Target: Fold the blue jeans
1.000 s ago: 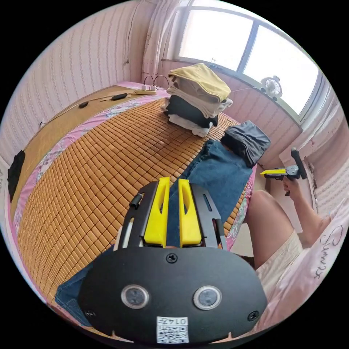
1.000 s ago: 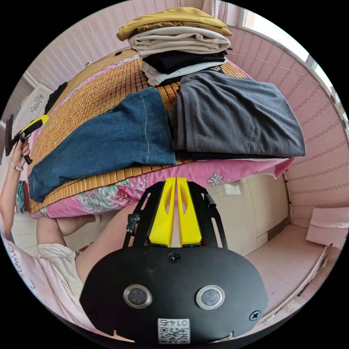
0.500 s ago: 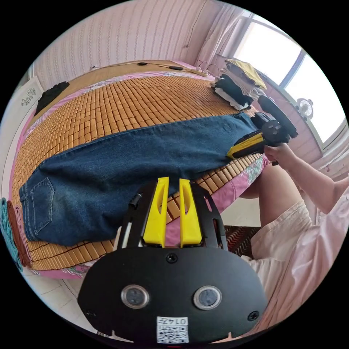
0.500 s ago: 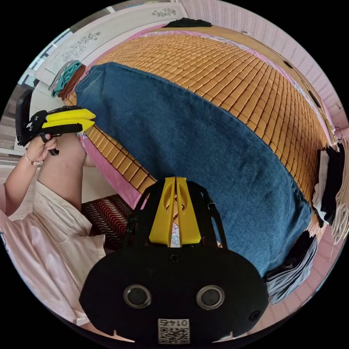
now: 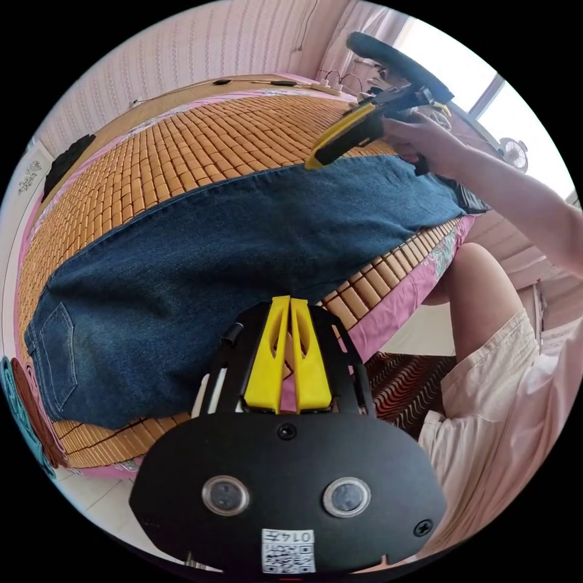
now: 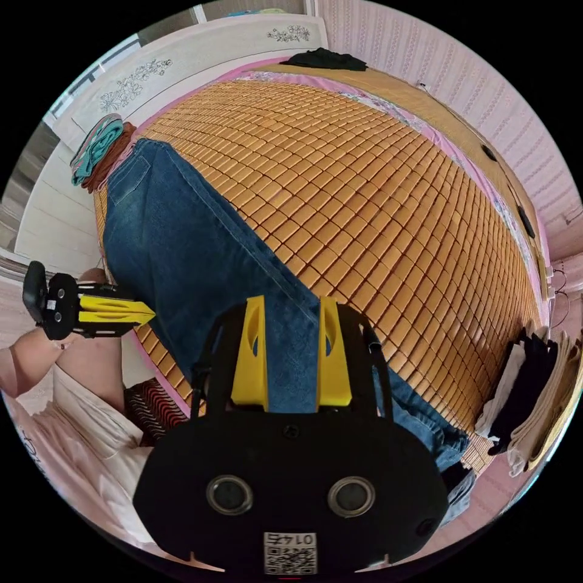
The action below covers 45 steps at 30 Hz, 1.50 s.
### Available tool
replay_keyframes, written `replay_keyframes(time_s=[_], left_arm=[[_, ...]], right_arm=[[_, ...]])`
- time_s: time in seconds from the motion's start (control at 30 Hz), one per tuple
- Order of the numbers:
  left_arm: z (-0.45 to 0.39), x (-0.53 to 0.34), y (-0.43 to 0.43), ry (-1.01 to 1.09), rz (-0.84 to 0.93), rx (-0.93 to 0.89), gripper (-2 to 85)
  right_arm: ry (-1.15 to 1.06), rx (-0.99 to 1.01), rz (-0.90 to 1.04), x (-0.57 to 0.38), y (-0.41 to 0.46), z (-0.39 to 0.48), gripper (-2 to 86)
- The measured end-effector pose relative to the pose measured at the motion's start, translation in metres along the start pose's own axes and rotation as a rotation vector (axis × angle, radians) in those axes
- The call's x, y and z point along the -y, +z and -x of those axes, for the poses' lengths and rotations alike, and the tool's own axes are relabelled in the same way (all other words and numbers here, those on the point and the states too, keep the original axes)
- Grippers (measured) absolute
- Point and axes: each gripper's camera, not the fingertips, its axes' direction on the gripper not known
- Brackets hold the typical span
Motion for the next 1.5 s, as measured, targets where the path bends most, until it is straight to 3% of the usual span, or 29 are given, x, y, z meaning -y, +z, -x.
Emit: replay_keyframes(time_s=[0.07, 0.27, 0.43, 0.57, 0.63, 0.8, 0.9, 1.0, 1.13, 1.2, 1.27, 1.43, 1.5], left_arm=[[0.006, -0.009, -0.003, -0.006, -0.002, -0.002, -1.0], [0.009, -0.038, -0.010, 0.132, -0.005, 0.109, -1.0], [0.041, -0.067, -0.021, 0.024, -0.039, 0.007, -1.0], [0.059, -0.094, -0.043, -0.033, -0.118, -0.006, -0.9], [0.081, -0.119, -0.069, -0.112, -0.189, 0.026, -0.8], [0.159, -0.196, -0.110, -0.426, -0.259, 0.206, 1.8], [0.210, -0.250, -0.124, -0.616, -0.306, 0.286, 6.2], [0.263, -0.297, -0.139, -0.855, -0.389, 0.240, 9.0], [0.312, -0.344, -0.152, -1.110, -0.625, 0.227, 10.3], [0.333, -0.353, -0.141, -1.189, -0.634, 0.088, 11.2], [0.351, -0.355, -0.123, -1.225, -0.573, -0.072, 10.7], [0.367, -0.363, -0.137, -1.157, -0.535, -0.103, 6.4], [0.367, -0.359, -0.147, -1.109, -0.507, -0.021, 6.4]], right_arm=[[-0.060, -0.007, 0.090, 0.019, 0.017, 0.010, 6.3], [-0.034, 0.009, 0.079, 0.052, 0.002, 0.013, 0.6], [0.020, 0.015, 0.155, 0.082, 0.001, 0.013, 2.1], [-0.046, -0.140, 0.090, 0.096, -0.024, 0.041, -0.3], [-0.106, -0.146, 0.071, 0.101, -0.030, 0.061, -0.7], [-0.271, 0.117, 0.088, 0.091, -0.024, 0.139, -0.9], [-0.311, 0.102, 0.143, 0.079, -0.001, 0.175, -0.9], [-0.264, 0.050, 0.110, 0.073, 0.007, 0.187, -0.8], [-0.162, 0.092, 0.102, 0.079, 0.006, 0.186, -0.6], [-0.138, 0.102, 0.096, 0.082, 0.006, 0.188, -0.6], [-0.117, 0.104, 0.086, 0.084, 0.005, 0.191, -0.6], [-0.078, 0.049, 0.000, 0.070, -0.018, 0.200, -0.5], [0.002, -0.058, -0.015, 0.053, -0.029, 0.190, -0.5]])
